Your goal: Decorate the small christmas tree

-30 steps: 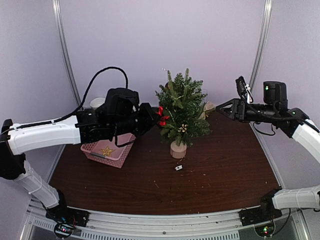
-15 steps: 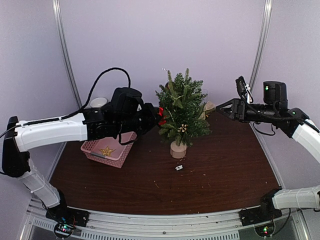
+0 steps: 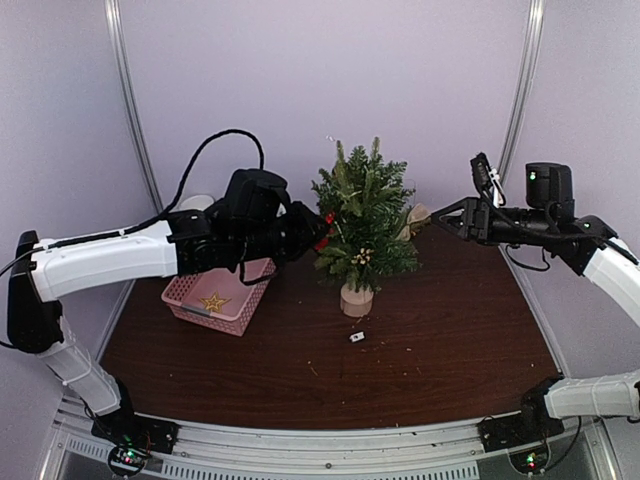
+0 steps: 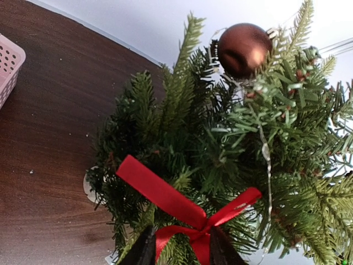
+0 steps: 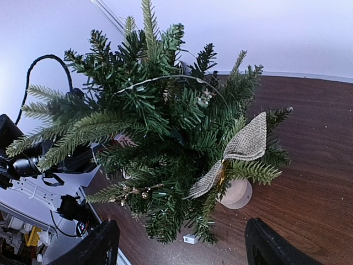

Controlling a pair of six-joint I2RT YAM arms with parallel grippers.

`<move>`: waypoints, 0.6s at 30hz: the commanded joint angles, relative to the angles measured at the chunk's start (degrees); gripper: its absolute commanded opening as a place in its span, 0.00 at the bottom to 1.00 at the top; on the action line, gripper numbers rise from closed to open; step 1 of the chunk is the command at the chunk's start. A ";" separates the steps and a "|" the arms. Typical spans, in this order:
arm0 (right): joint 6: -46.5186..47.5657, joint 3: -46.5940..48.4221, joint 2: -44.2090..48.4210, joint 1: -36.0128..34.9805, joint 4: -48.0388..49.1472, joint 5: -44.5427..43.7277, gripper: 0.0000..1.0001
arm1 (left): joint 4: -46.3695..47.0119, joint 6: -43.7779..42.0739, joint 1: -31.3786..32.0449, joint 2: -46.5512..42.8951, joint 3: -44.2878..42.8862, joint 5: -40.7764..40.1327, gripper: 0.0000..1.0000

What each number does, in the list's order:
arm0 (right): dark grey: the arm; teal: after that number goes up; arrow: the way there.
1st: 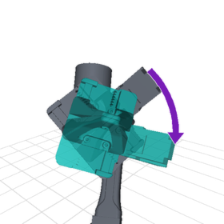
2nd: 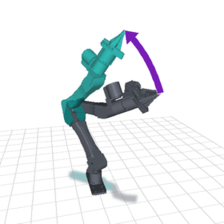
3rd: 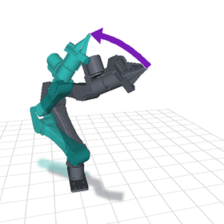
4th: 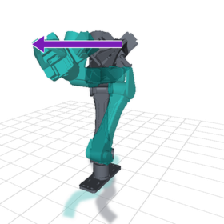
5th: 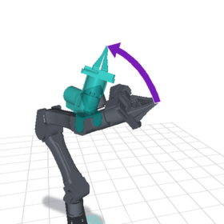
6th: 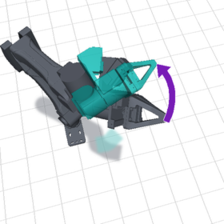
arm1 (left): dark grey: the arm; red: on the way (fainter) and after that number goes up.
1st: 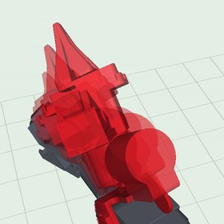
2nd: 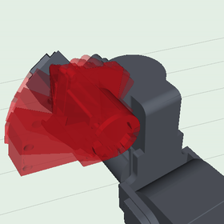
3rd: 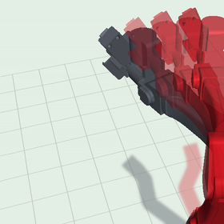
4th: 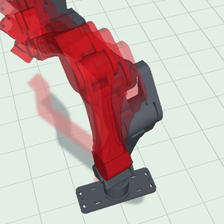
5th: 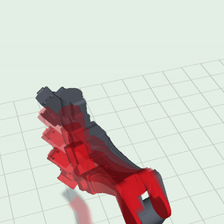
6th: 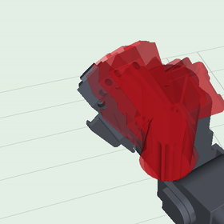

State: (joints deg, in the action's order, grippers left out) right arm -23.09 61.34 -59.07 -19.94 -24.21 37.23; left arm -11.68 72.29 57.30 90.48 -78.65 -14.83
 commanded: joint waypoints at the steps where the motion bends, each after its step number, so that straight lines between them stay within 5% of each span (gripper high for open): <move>1: -0.03 -0.16 -0.51 0.21 1.47 -0.63 0.82 | -1.58 -0.97 -0.37 -3.62 -0.82 -2.69 0.37; 18: -0.30 -0.17 -1.09 0.20 2.22 -0.43 0.82 | -3.71 -5.77 -0.34 -9.85 3.26 -6.17 0.57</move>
State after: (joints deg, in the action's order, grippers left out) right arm -23.33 61.34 -60.03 -19.94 -23.64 37.26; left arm -15.14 70.00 57.32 84.77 -77.34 -17.54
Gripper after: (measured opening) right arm 0.818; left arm 0.556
